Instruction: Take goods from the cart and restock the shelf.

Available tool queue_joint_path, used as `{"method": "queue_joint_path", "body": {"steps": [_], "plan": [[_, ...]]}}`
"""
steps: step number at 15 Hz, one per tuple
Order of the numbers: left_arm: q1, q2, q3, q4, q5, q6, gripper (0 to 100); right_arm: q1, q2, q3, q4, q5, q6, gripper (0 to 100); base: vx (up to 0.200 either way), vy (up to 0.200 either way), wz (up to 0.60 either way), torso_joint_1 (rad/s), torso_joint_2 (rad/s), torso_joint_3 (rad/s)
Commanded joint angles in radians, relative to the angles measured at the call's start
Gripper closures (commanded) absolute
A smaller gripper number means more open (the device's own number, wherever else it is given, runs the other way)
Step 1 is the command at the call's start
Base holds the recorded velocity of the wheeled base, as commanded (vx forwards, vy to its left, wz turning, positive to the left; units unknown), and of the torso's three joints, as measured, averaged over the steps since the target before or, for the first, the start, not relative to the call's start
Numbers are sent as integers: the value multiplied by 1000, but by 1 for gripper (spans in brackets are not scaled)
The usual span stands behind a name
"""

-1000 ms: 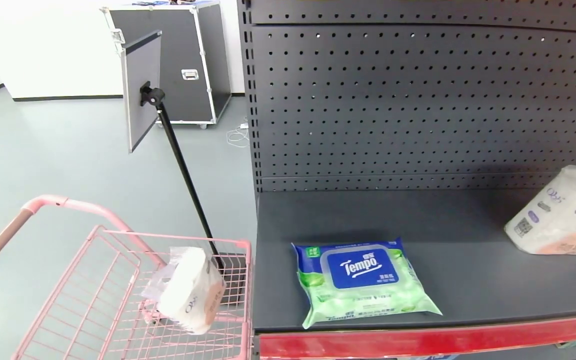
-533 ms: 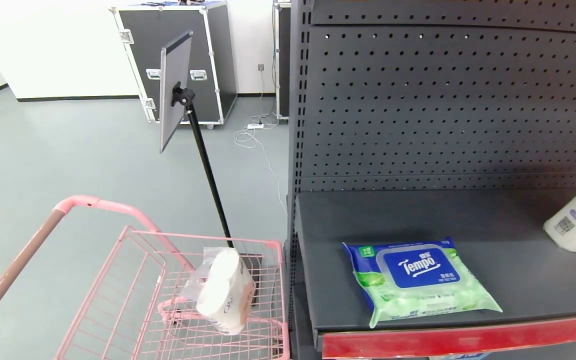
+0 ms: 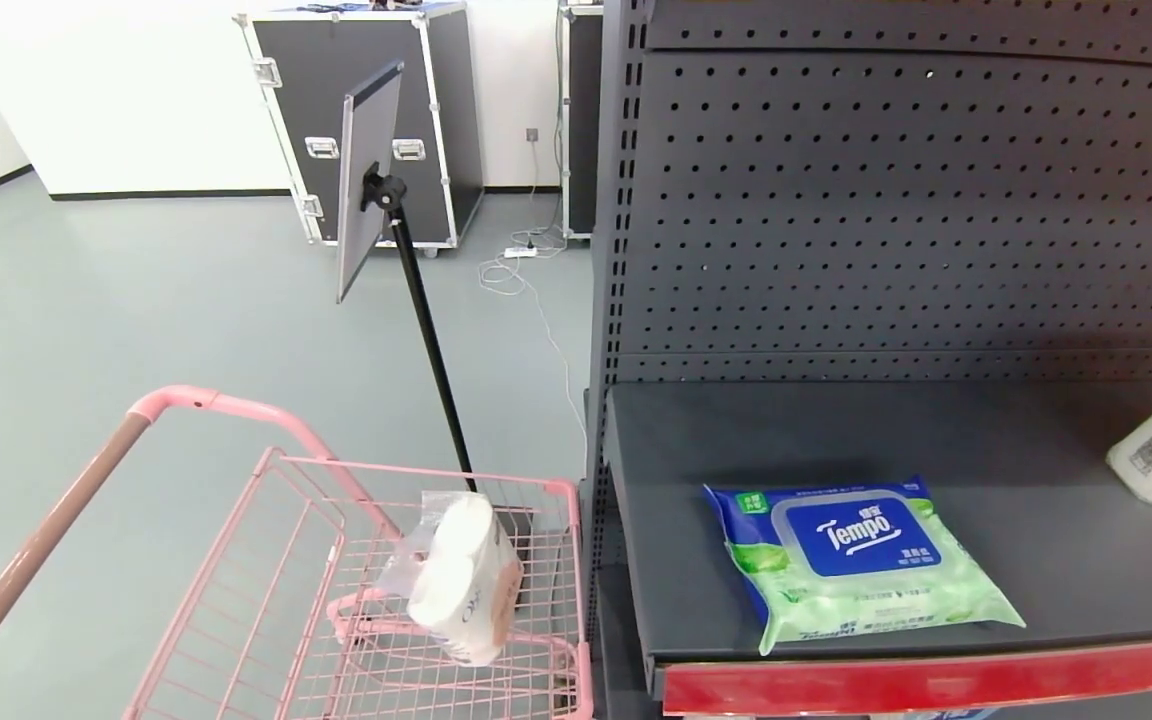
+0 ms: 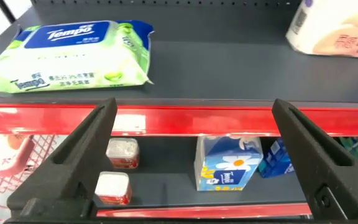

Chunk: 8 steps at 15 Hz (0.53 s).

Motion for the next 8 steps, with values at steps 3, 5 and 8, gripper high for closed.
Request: {"method": "queue_joint_path", "body": {"steps": [3, 5, 8], "plan": [[-1, 1, 0, -1, 0, -1, 0, 0, 0, 0, 0, 0, -1, 0, -200, 0, 0, 7, -1, 2], [-1, 1, 0, -1, 0, -1, 0, 0, 0, 0, 0, 0, -1, 0, -100, 0, 0, 1, -1, 1], [-1, 1, 0, -1, 2, -1, 0, 0, 0, 0, 0, 0, -1, 0, 0, 0, 0, 0, 0, 0]]}}
